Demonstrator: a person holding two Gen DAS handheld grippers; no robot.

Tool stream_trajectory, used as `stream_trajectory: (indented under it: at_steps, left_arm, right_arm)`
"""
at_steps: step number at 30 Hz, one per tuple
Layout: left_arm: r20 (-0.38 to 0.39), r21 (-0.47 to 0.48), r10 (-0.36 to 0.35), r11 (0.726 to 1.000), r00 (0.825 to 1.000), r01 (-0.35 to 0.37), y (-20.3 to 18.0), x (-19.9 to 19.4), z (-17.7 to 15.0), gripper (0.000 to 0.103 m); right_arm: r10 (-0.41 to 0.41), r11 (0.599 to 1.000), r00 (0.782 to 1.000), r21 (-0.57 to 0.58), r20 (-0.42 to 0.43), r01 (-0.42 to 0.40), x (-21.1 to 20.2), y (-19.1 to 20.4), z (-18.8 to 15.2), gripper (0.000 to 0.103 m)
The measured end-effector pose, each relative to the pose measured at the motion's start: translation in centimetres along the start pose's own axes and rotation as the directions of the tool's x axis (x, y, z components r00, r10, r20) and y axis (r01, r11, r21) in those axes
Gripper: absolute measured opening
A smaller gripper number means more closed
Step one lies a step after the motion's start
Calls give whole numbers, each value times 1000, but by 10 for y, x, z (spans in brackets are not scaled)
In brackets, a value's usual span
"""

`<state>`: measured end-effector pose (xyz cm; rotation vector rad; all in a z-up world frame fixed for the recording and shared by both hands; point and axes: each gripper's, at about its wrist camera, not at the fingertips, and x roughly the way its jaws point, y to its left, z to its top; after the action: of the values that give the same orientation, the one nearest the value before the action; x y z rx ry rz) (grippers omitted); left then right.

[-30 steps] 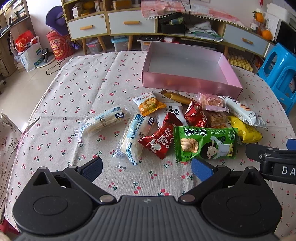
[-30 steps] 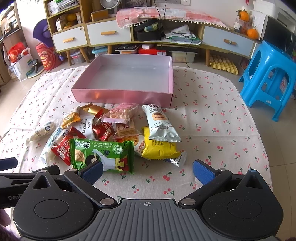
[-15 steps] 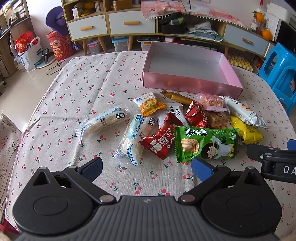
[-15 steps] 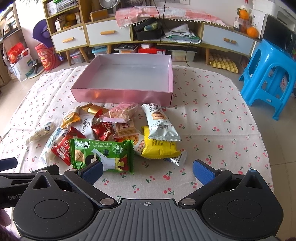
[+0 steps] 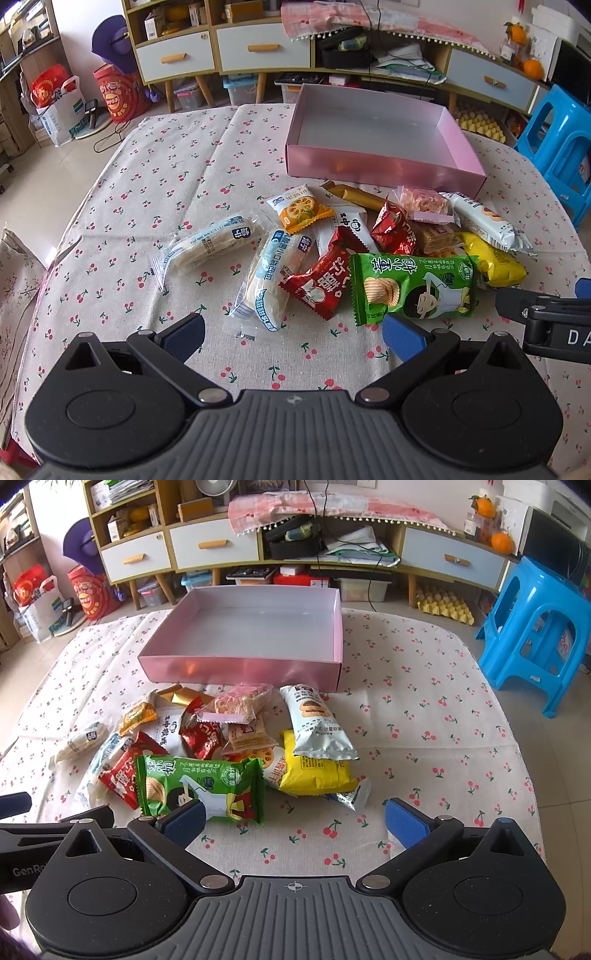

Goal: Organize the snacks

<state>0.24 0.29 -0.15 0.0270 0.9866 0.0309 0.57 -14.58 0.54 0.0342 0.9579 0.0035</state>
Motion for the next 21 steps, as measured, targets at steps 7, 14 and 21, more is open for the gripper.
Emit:
stream_trajectory:
  at_steps: [7, 14, 21]
  left_arm:
    - [26, 5, -17, 1000, 1000, 17, 2, 0, 2, 102]
    - [5, 8, -88, 996, 996, 88, 10, 6, 14, 102]
    - [-5, 69, -89, 994, 996, 89, 16, 8, 36, 102]
  right_arm:
    - [1, 1000, 1000, -4, 1, -1, 1, -3, 4, 103]
    - [5, 1000, 1000, -26, -23, -5, 7, -12, 15, 103]
    - [59, 997, 993, -41, -98, -63, 12, -20, 40, 103]
